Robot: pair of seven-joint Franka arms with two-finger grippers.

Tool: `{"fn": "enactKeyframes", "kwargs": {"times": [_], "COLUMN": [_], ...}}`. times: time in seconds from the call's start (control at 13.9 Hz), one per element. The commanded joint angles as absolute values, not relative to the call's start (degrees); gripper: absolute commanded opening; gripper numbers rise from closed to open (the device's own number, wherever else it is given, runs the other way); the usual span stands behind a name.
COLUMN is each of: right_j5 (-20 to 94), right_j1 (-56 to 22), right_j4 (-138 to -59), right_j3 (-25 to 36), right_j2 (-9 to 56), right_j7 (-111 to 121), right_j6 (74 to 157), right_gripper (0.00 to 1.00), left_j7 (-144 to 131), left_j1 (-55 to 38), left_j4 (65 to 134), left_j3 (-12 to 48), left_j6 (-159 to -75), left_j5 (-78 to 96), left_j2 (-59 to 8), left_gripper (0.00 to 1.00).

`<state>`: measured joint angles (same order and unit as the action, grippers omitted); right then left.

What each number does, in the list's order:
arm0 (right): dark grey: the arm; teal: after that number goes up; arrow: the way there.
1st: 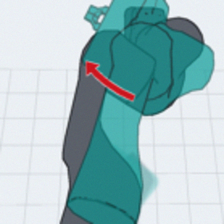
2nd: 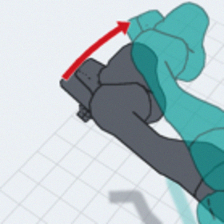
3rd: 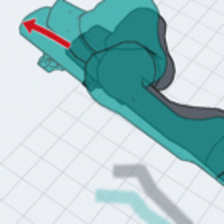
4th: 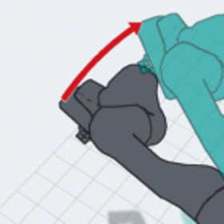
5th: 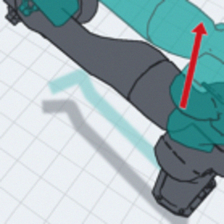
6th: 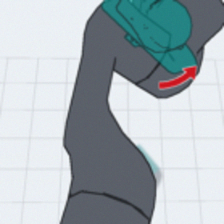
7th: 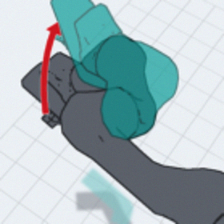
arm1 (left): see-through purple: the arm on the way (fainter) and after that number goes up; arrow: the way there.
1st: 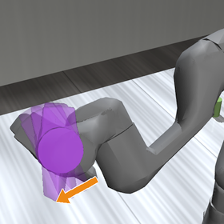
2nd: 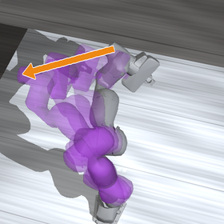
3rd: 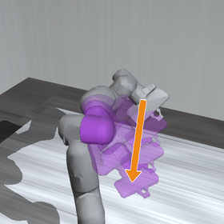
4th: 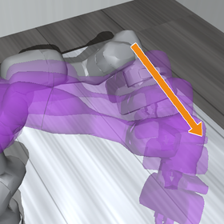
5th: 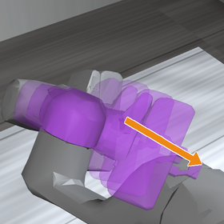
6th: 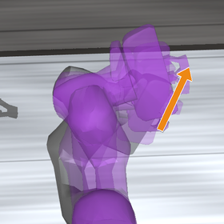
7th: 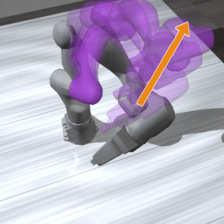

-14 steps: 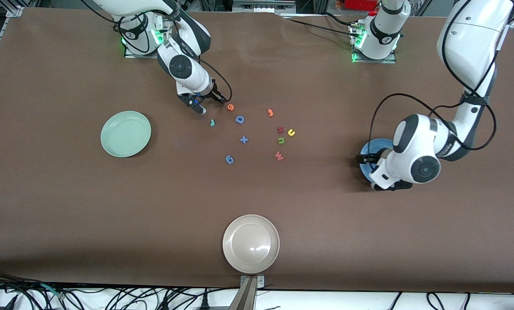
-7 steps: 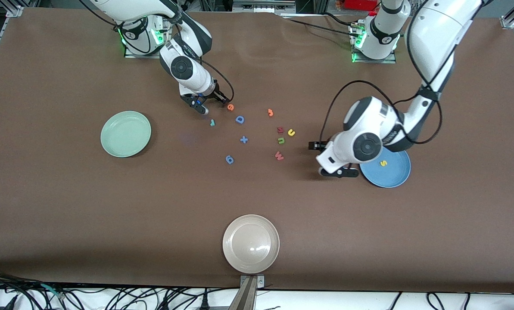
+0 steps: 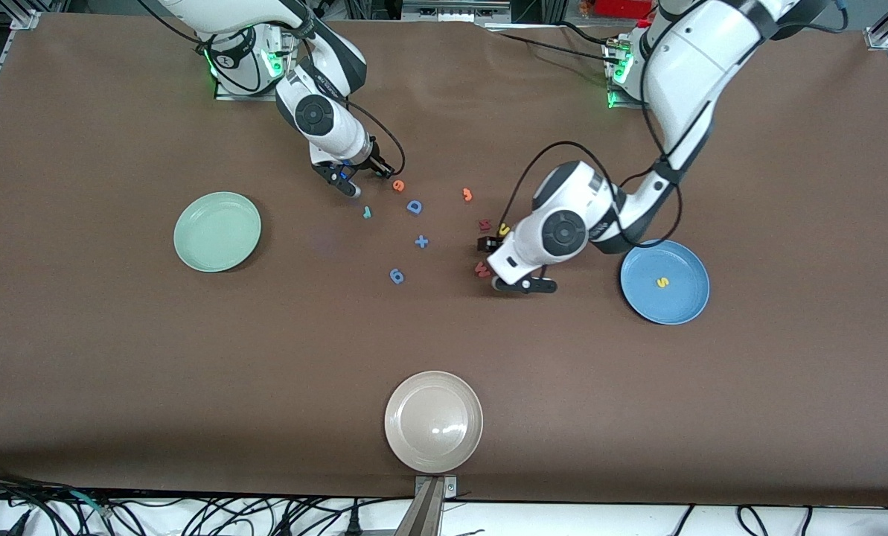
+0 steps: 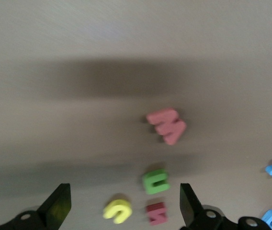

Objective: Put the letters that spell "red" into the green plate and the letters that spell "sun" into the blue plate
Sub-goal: 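Grasp the teal a with the right gripper while the left gripper returns, then lower the teal a onto the green plate with the right gripper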

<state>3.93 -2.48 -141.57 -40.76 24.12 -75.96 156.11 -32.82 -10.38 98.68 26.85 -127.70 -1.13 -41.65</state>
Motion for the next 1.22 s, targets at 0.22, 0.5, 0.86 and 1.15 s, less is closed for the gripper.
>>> {"fn": "enactKeyframes", "kwargs": {"times": [0.22,0.5,0.86,1.15], "right_j5": [3.5,3.6,4.4,4.3], "right_j1": [-2.4,-2.3,-2.3,-2.2], "right_j4": [-141.2,-138.2,-123.0,-120.7], "right_j3": [-39.1,-33.9,-21.6,-9.0], "right_j2": [21.8,13.3,9.5,9.6], "right_j7": [-75.7,-67.5,-49.9,-29.0], "right_j6": [154.9,138.3,107.6,104.8], "right_gripper": [0.00,0.00,0.00,0.00], "left_j7": [-34.3,-38.1,-38.2,-38.4], "left_j1": [-13.1,-16.1,-15.6,-15.6], "left_j4": [98.1,98.2,97.9,97.8], "left_j3": [26.1,25.1,24.0,23.9], "left_j6": [-128.7,-130.3,-130.0,-130.0], "left_j5": [-0.5,-0.9,-3.8,-3.7], "left_j2": [-43.8,-45.4,-44.5,-44.0], "left_gripper": [0.99,0.98,0.90,0.89]}}
